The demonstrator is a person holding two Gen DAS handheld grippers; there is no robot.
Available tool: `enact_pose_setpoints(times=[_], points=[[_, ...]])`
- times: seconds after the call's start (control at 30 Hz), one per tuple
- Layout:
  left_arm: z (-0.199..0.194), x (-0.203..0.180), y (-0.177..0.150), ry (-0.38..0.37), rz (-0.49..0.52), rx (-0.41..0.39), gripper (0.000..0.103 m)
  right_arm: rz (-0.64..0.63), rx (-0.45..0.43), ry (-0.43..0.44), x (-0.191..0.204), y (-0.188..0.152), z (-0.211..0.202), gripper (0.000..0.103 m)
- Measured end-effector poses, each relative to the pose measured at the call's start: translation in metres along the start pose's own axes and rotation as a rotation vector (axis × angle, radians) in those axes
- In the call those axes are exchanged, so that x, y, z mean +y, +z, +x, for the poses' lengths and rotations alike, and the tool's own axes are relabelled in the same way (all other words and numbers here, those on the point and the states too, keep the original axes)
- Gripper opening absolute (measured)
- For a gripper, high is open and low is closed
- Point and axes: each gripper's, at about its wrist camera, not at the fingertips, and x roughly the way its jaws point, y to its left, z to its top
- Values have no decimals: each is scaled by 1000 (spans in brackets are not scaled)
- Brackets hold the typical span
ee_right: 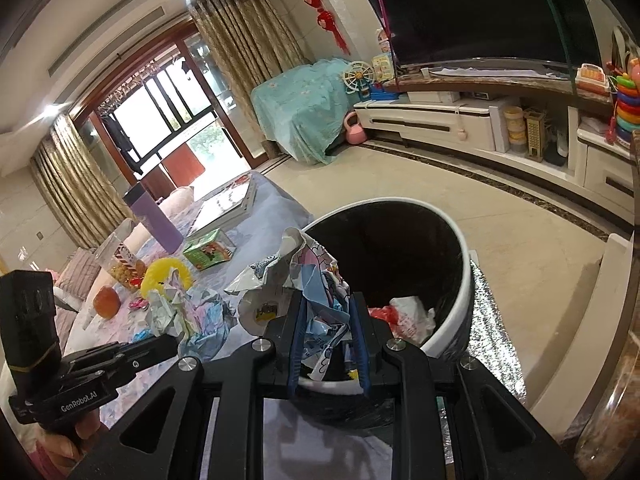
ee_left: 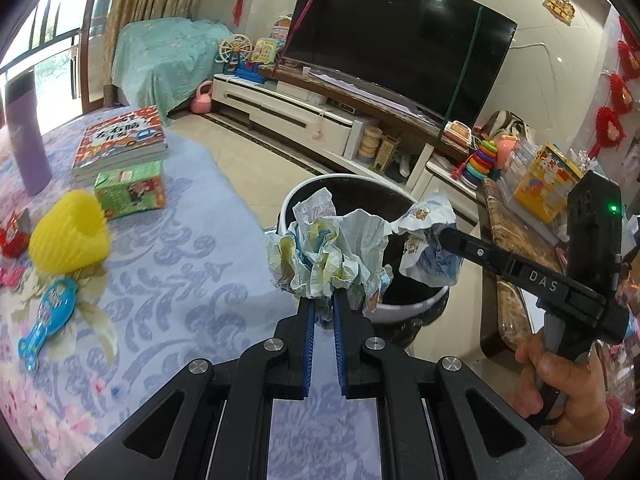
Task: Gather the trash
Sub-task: 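Carry both crumpled wrappers over the white bin and open both tools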
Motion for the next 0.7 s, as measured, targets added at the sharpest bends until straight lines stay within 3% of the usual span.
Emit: enact_pose_setpoints(times=[0.7], points=[[70, -15, 34, -21, 24, 64, 8, -23, 64, -90, -25, 16, 21, 22]])
